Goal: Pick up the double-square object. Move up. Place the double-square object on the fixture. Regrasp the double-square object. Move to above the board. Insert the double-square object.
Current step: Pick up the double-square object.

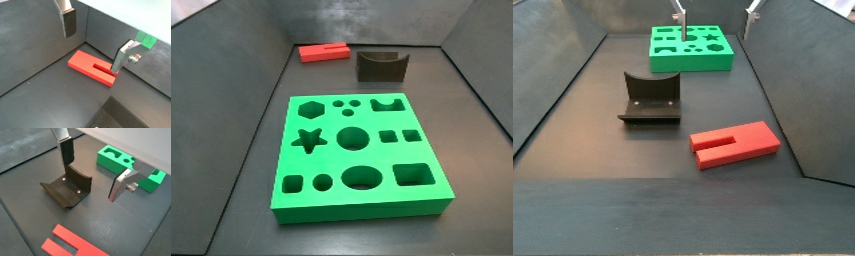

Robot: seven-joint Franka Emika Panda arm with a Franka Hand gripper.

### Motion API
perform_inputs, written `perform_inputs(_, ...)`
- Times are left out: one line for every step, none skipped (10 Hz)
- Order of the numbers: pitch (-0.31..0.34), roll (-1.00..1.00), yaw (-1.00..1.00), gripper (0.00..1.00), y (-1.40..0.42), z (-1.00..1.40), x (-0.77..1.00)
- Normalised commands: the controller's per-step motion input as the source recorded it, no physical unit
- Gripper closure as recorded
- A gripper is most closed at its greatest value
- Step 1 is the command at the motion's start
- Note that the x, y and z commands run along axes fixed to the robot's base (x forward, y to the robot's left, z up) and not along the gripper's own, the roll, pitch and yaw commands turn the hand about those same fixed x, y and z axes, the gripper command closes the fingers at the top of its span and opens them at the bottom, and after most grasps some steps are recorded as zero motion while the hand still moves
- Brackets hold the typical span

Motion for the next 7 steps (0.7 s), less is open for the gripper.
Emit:
perform_inputs(-0.003,0.0,0.0,0.0,-0.13,-0.09,0.01)
perform_inputs(-0.077,0.0,-0.86,0.0,0.09,-0.33,-0.05)
perform_inputs(0.0,0.07,-1.0,0.0,0.0,-0.59,-0.09)
perform_inputs(0.0,0.06,-1.0,0.0,0.01,-0.6,-0.09)
perform_inputs(0.0,0.03,-0.94,0.0,0.11,-0.59,-0.12)
perform_inputs(0.01,0.03,-0.87,0.0,0.18,-0.6,-0.12)
perform_inputs(0.01,0.04,-0.79,0.0,0.25,-0.57,-0.15)
